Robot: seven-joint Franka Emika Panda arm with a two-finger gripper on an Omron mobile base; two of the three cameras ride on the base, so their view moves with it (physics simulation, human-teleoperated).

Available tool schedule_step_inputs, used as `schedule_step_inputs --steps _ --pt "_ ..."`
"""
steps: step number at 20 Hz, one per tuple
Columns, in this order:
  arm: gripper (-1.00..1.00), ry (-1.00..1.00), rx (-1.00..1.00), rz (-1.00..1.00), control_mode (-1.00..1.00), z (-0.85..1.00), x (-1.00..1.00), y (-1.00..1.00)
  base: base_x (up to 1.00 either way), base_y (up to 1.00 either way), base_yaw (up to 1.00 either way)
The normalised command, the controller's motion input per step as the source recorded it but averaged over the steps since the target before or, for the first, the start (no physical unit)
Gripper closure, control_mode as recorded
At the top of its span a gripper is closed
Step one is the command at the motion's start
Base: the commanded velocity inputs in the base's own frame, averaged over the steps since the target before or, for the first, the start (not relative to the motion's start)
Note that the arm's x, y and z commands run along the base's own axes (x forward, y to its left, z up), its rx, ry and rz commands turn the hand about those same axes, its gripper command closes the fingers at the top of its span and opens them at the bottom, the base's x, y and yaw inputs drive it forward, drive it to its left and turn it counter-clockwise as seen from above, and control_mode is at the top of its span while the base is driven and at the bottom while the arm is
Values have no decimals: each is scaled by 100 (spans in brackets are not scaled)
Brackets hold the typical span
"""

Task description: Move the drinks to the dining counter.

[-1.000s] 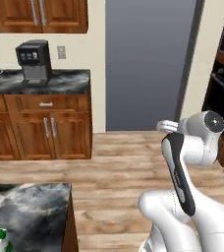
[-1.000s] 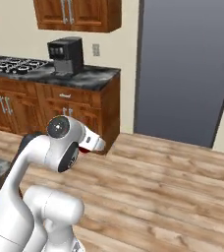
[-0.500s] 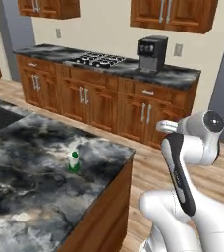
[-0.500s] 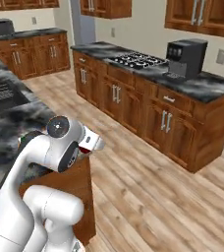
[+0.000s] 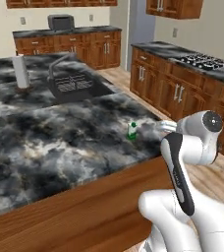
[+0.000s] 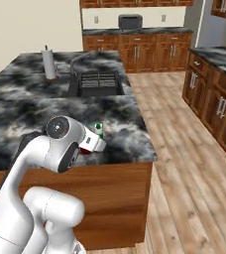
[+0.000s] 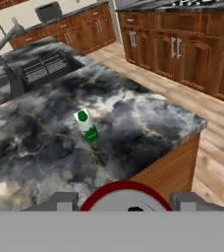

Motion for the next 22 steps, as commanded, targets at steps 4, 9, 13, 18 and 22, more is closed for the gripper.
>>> schedule_step_inputs --steps 4,9,13,18,22 --pt "100 0 0 0 100 0 0 0 -25 0 53" --pt "100 0 0 0 100 0 0 0 0 23 2" --pt "100 0 0 0 100 0 0 0 3 99 4" --pt "100 0 0 0 100 0 0 0 25 82 6" --pt "100 0 0 0 100 0 0 0 40 11 26"
